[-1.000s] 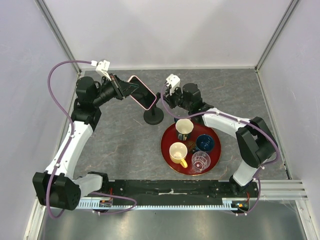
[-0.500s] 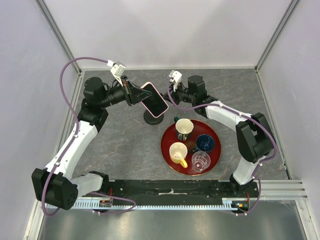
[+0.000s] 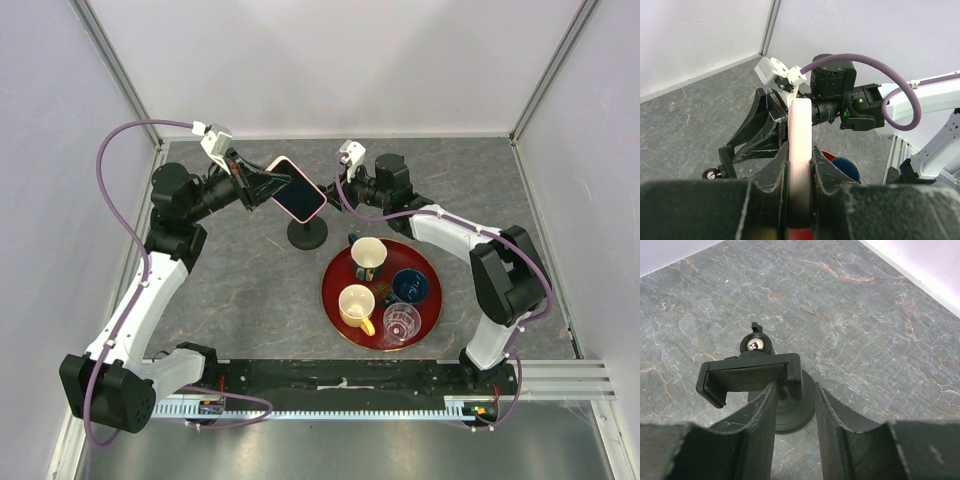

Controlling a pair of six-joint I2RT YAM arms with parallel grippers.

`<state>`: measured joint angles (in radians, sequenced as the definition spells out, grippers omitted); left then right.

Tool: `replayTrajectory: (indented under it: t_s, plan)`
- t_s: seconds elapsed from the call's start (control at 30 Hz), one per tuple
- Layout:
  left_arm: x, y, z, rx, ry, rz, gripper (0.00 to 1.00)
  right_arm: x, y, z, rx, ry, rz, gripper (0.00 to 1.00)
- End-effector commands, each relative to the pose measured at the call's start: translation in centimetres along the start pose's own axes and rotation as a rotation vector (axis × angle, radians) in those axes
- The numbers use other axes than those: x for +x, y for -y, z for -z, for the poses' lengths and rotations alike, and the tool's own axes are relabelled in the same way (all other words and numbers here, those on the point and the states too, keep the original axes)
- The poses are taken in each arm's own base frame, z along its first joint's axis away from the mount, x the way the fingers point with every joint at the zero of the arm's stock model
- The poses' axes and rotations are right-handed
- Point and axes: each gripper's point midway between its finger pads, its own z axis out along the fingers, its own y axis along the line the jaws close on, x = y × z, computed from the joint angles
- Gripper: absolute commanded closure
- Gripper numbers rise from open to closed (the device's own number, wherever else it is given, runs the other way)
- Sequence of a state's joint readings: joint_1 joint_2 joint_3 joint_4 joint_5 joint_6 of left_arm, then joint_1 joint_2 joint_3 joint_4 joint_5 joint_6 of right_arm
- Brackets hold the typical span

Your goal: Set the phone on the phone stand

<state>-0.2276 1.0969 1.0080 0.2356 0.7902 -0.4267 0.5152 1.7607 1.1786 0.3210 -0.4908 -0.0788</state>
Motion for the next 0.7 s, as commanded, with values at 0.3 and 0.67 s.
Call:
replayTrajectory:
  t_s: [0.3, 0.67]
  plan:
    - [-2.4, 1.4, -0.4, 0.077, 0.061, -0.038, 0.98, -2.4, -0.1, -0.6, -0.005, 0.07, 0.044, 0.85]
    - [0.5, 2.8, -2.7, 0.266, -0.067, -0.349, 0.98, -0.8, -1.4, -1.9, -0.147, -0.002, 0.067, 1.0]
